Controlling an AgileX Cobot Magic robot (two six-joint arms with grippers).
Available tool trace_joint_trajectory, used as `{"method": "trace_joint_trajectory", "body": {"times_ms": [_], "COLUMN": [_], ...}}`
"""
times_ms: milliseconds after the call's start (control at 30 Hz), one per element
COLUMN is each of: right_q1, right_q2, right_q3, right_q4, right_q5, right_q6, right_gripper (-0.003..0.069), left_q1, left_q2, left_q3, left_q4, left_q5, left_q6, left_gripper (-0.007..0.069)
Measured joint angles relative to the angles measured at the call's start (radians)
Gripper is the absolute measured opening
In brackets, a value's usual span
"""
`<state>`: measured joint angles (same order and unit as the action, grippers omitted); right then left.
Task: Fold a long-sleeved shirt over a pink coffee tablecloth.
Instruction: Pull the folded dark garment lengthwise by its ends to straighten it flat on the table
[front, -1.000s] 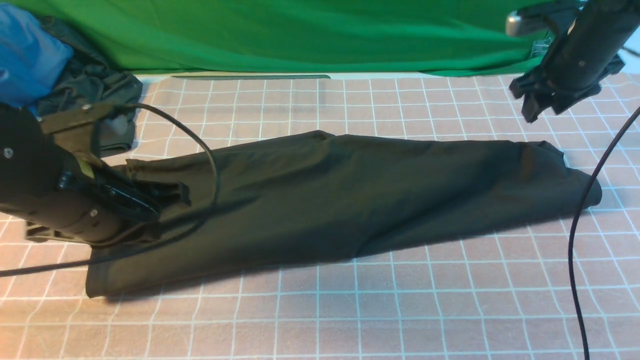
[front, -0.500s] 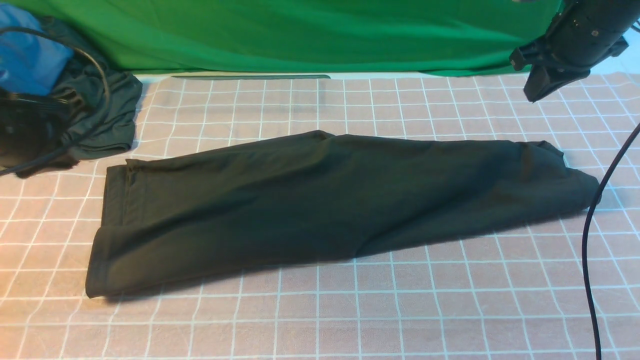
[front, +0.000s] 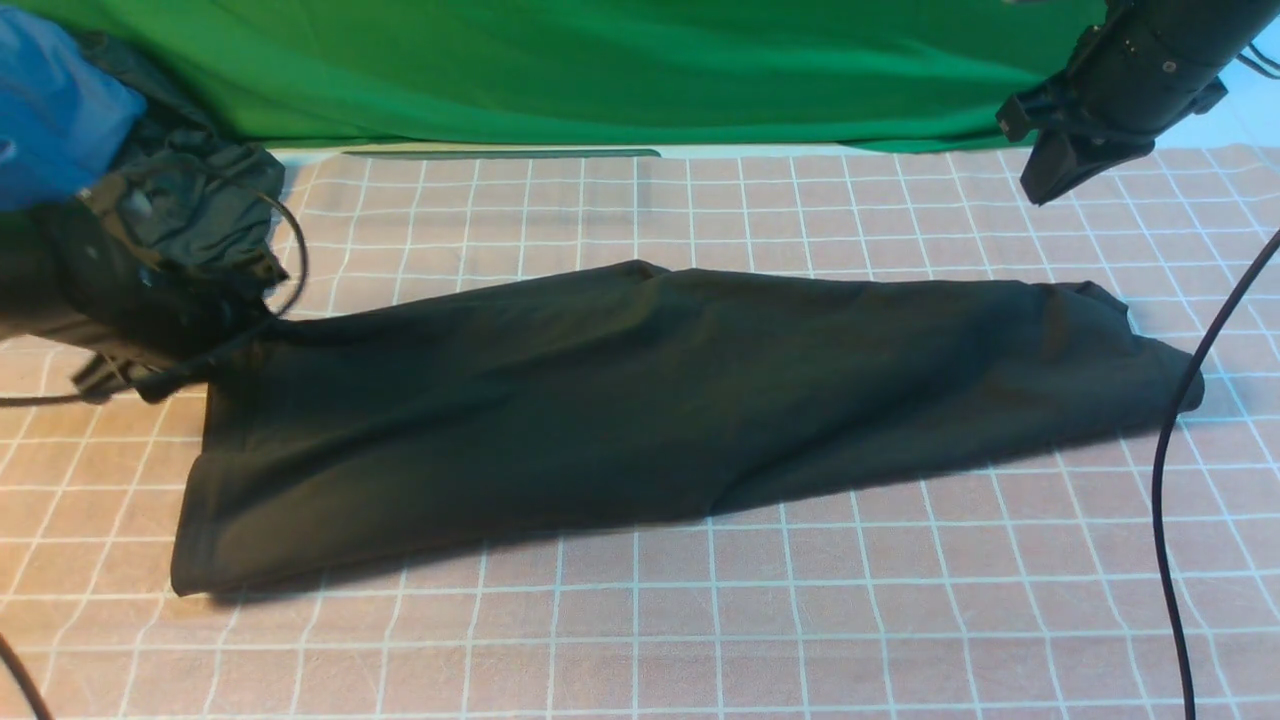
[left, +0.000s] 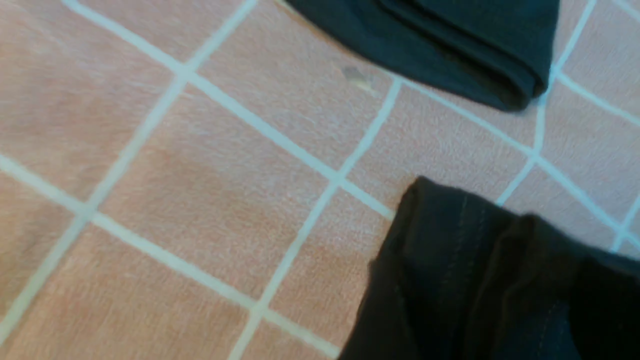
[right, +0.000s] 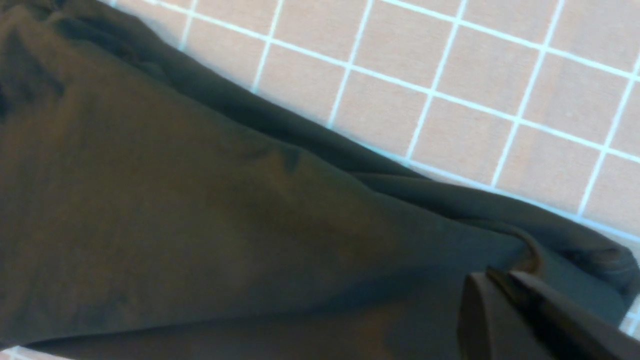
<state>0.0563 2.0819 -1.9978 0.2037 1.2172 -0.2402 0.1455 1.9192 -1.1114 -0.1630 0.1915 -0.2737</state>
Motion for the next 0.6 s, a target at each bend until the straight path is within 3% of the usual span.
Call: {"method": "trace_joint_trajectory", "body": {"times_ms": [100,433,567,600], "right_q1": [0.001,0.001,0.001,0.001], "right_q2": [0.0,0.0,0.0,0.0], "right_q3": [0.0,0.0,0.0,0.0], "right_q4": [0.002,0.001,0.002,0.002], "right_q5": [-0.004,-0.018,-0.02,-0.02], "right_q6": [0.0,-0.001,-0.003,-0.003], "right_gripper": [0.007,0.0078,0.0085,0.0087], "left_q1": [-0.03,-0.065,-0.065,-0.065], "left_q2": [0.009,0.033,0.04,0.043], "left_q3": [-0.002,-0.002,-0.002,-0.003], "left_q4": [0.008,0.052,0.086,0.097], "left_q5": [-0.05,-0.117,-0.125,-0.126], "left_q6": [0.017,0.024,0.026,0.026], "left_gripper": [0.0558,0.0545,0.0454,0.0388]}}
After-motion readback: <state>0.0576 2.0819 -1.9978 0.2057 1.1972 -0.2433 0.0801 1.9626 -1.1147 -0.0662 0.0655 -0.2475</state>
